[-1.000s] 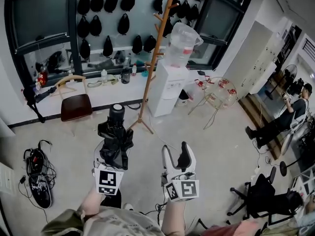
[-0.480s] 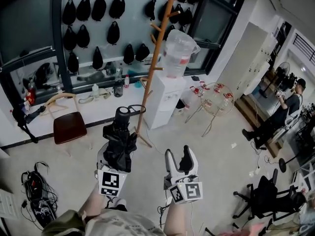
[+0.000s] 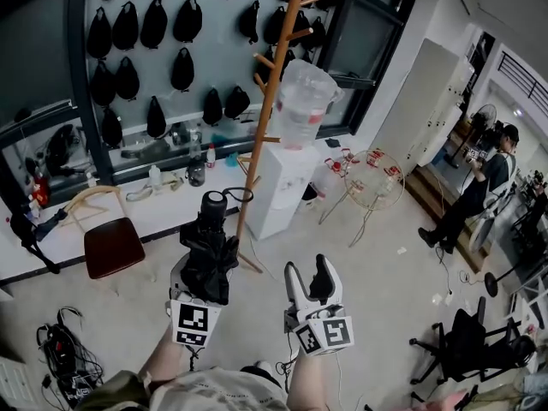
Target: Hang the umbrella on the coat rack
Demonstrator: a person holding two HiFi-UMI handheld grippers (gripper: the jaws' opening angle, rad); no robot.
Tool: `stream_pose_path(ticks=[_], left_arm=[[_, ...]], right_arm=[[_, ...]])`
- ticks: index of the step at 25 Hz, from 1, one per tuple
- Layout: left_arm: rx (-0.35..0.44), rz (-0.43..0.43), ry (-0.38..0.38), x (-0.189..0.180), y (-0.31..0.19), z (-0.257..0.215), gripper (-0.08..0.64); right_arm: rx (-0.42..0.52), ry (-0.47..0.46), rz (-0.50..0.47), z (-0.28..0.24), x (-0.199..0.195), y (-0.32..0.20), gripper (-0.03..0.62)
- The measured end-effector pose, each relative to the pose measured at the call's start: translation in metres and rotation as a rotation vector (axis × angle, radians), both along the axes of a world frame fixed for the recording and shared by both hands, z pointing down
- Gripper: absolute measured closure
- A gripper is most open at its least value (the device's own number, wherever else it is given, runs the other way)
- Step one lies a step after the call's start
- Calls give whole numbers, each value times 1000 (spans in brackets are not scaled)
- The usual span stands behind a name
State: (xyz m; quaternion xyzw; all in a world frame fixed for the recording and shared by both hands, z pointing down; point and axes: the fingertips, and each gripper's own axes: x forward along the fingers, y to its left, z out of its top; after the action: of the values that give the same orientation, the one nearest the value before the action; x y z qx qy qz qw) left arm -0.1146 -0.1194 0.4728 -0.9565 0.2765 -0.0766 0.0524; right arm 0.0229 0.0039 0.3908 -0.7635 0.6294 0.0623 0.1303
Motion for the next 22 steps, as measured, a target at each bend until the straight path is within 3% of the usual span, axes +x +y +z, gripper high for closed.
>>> stream_pose_path(ticks=[12,22], left_arm=[[-7,-51,-19,98,-32,11,233],[-7,-108,23,210,-30,4,233]], right_arm=[[5,-12,-107,3,102,-50,304],[20,-18,-361,-16,198,-80,304]])
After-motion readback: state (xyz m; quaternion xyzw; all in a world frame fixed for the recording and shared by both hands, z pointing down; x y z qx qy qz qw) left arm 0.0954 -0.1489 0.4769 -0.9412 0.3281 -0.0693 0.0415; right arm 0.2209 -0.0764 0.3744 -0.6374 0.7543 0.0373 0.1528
